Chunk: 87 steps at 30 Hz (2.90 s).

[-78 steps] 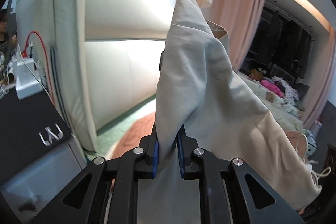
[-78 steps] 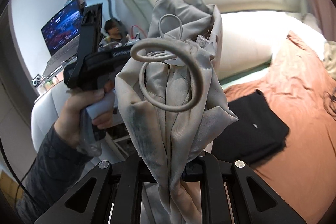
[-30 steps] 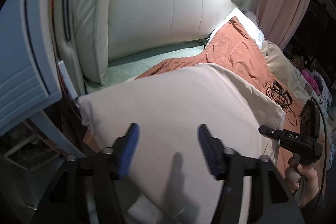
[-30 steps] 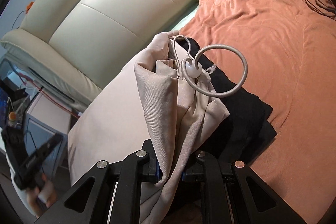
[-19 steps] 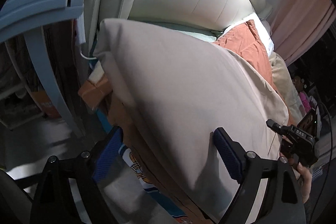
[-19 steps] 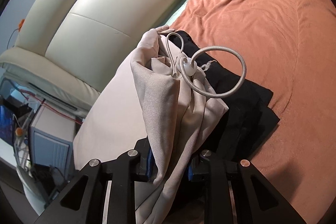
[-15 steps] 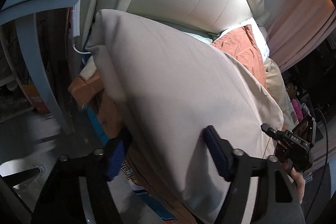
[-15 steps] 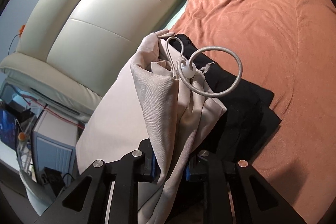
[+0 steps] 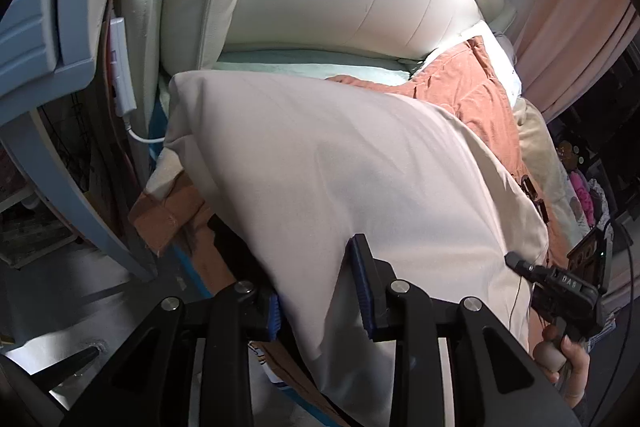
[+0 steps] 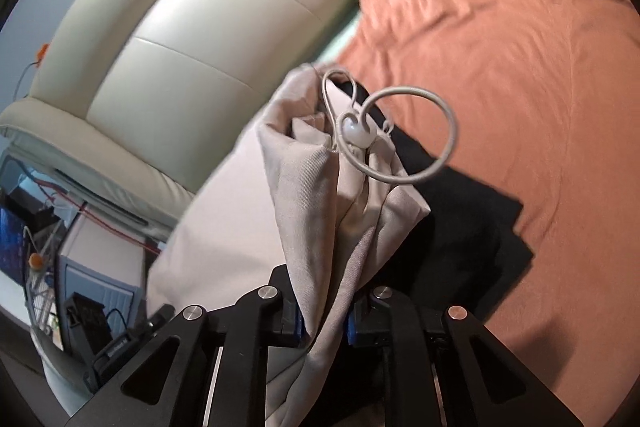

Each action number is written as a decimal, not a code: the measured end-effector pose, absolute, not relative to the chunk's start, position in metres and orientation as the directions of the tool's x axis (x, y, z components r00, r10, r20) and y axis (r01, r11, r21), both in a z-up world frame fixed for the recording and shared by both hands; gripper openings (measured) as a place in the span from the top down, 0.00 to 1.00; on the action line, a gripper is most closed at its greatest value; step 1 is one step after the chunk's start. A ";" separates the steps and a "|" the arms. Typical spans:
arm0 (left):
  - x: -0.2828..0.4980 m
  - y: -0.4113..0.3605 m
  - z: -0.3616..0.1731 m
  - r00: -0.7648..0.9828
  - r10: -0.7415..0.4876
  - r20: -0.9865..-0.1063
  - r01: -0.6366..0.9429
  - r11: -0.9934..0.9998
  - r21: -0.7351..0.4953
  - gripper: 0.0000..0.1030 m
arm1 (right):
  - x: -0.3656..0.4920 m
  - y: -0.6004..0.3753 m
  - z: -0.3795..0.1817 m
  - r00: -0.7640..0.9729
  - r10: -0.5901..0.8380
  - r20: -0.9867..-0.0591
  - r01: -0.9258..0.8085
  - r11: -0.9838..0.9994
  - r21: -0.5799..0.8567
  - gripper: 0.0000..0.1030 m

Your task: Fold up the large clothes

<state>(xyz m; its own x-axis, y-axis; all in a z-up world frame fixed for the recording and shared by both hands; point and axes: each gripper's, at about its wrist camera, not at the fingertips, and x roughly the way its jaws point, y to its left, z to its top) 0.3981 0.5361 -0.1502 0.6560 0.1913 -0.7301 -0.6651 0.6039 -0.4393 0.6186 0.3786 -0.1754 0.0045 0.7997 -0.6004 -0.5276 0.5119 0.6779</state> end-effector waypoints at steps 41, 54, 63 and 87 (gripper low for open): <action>0.362 0.357 -0.102 0.645 0.166 -0.746 -0.584 0.736 -0.341 0.51 | 0.586 0.222 -0.111 0.178 0.699 -0.692 -0.562 0.650 0.512 0.50; 0.345 0.277 -0.046 0.732 0.189 -0.655 -0.481 0.824 -0.300 0.14 | 0.526 0.099 -0.051 0.288 0.706 -0.647 -0.622 0.651 0.434 0.22; 0.325 0.218 -0.016 0.794 0.176 -0.582 -0.386 0.886 -0.259 0.06 | 0.475 0.028 -0.021 0.392 0.682 -0.617 -0.645 0.682 0.344 0.00; 0.216 0.093 0.005 0.900 0.108 -0.421 -0.190 0.969 -0.158 0.06 | 0.317 -0.144 -0.014 0.659 0.584 -0.474 -0.566 0.800 0.199 0.00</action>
